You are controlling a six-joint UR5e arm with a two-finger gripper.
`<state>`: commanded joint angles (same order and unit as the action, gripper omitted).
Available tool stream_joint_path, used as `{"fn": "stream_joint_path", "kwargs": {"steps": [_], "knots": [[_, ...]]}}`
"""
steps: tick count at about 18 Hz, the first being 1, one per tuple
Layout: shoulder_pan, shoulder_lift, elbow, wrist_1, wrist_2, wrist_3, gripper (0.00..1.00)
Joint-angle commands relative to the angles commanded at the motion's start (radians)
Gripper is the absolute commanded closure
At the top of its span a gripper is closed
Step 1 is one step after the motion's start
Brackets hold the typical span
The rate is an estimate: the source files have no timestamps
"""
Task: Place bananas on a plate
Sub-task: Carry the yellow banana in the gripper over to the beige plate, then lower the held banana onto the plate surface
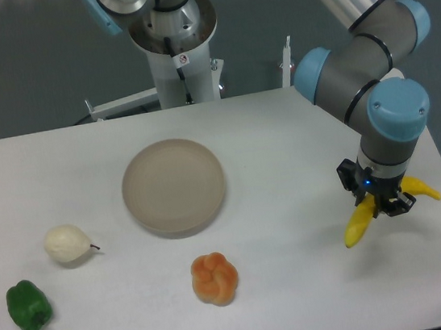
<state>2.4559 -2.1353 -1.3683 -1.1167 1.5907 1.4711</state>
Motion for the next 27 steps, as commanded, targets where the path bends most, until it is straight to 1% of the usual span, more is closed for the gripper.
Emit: {"fn": "stream_joint_path", "kwargs": {"steps": [4,6,8,9,11,13,14,15,18,19,21,25,26,27], "knots": [[-0.018,0.017,-0.009,-0.029,-0.005,-0.014,0.83],[-0.034,0.035,-0.044,-0.040,-0.011,-0.014,0.83],[-0.043,0.067,-0.078,-0.041,-0.021,-0.014,0.83],[-0.055,0.090,-0.103,-0.041,-0.025,-0.014,0.83],[-0.095,0.156,-0.170,-0.040,-0.034,-0.015,0.85],[-0.130,0.204,-0.230,-0.038,-0.058,-0.018,0.86],[-0.153,0.237,-0.265,-0.037,-0.072,-0.034,0.86],[-0.173,0.244,-0.285,-0.029,-0.078,-0.047,0.86],[-0.212,0.247,-0.291,-0.035,-0.074,-0.098,0.86],[-0.219,0.252,-0.302,-0.038,-0.074,-0.113,0.86],[-0.253,0.294,-0.368,-0.035,-0.072,-0.136,0.86],[-0.319,0.370,-0.475,-0.029,-0.067,-0.146,0.86],[-0.349,0.383,-0.510,-0.026,-0.066,-0.149,0.86],[-0.368,0.396,-0.526,-0.026,-0.067,-0.164,0.86]]}}
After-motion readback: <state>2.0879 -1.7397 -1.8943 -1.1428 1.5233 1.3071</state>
